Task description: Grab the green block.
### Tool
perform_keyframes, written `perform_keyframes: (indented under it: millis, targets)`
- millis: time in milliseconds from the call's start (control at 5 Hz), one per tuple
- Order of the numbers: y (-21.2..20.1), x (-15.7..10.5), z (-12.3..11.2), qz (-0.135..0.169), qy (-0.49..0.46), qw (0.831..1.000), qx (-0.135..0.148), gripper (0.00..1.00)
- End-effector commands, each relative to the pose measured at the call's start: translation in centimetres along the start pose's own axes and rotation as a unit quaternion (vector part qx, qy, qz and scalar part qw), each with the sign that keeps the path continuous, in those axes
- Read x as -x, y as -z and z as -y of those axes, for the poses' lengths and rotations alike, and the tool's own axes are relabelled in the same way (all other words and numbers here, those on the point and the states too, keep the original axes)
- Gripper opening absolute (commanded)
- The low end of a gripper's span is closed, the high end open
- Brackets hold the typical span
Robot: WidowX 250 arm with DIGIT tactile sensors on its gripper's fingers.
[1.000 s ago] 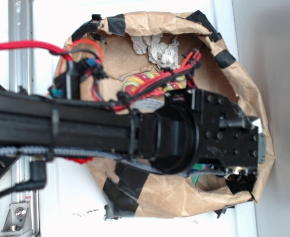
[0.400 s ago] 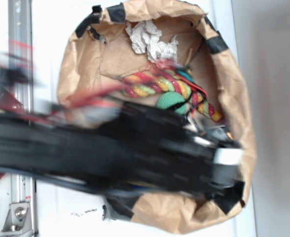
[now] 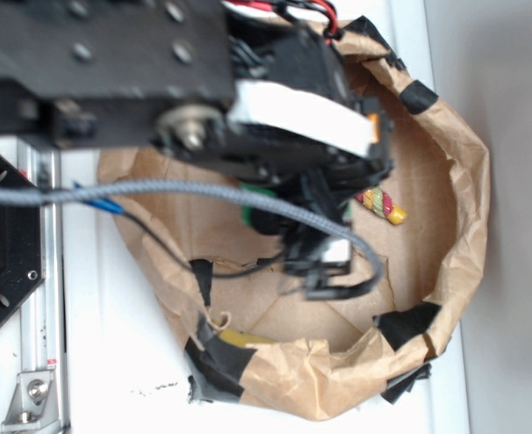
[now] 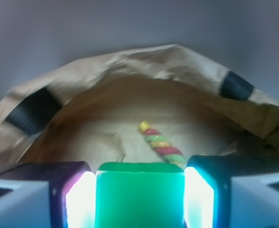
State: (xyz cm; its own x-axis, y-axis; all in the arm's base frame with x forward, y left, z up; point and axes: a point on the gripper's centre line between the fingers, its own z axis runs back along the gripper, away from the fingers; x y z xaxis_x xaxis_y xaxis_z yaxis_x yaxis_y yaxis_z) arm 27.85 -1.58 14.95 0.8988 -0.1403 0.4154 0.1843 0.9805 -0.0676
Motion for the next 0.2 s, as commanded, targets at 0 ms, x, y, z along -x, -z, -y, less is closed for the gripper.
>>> perform_keyframes:
  millis: [0]
  targets:
    - [-4.01,-3.64,-0.67,0.006,0.019,0.999,-0.027,0.00]
